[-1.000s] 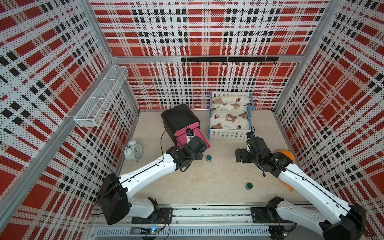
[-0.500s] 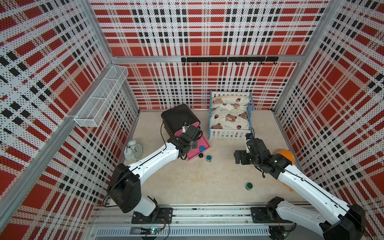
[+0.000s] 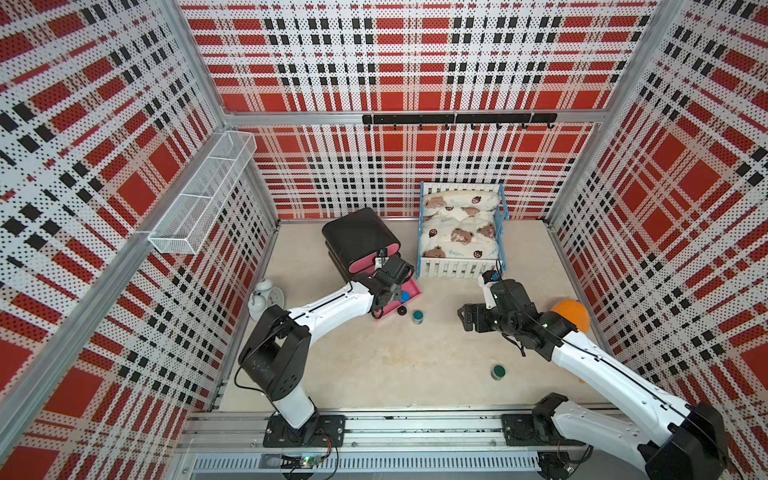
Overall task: Put the paint cans in the drawer according to color
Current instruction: Place the paint can in the drawer, then close the drawer in the storage box.
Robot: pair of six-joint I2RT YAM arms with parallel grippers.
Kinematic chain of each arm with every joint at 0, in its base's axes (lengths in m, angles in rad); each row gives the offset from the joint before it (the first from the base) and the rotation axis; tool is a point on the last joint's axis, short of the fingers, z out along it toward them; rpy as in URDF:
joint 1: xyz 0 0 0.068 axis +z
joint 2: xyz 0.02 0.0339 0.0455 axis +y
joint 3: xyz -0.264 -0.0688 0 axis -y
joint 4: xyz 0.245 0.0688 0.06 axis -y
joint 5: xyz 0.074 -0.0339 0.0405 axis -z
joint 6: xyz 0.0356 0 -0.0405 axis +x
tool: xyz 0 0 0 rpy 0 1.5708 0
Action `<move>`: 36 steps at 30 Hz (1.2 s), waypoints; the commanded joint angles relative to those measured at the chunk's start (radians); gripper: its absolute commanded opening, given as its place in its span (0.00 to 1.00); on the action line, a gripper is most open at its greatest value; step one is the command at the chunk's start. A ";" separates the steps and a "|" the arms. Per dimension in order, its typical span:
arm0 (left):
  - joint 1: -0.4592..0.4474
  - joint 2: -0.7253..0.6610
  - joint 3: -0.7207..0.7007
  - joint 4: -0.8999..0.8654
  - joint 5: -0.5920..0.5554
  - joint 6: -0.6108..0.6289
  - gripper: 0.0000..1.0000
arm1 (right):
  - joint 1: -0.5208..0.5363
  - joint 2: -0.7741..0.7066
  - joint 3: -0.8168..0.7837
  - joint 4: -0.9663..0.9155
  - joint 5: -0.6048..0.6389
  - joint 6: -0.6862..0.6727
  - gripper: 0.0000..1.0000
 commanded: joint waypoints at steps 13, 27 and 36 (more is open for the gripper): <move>-0.052 0.017 -0.030 0.016 -0.023 -0.026 0.71 | -0.007 0.009 -0.001 0.072 -0.064 -0.022 0.91; 0.003 -0.129 0.272 -0.170 0.031 0.084 0.83 | 0.044 0.144 0.010 0.294 -0.136 -0.047 0.86; 0.326 -0.050 0.562 -0.268 0.275 0.348 0.84 | 0.161 0.366 0.097 0.407 -0.119 -0.092 0.85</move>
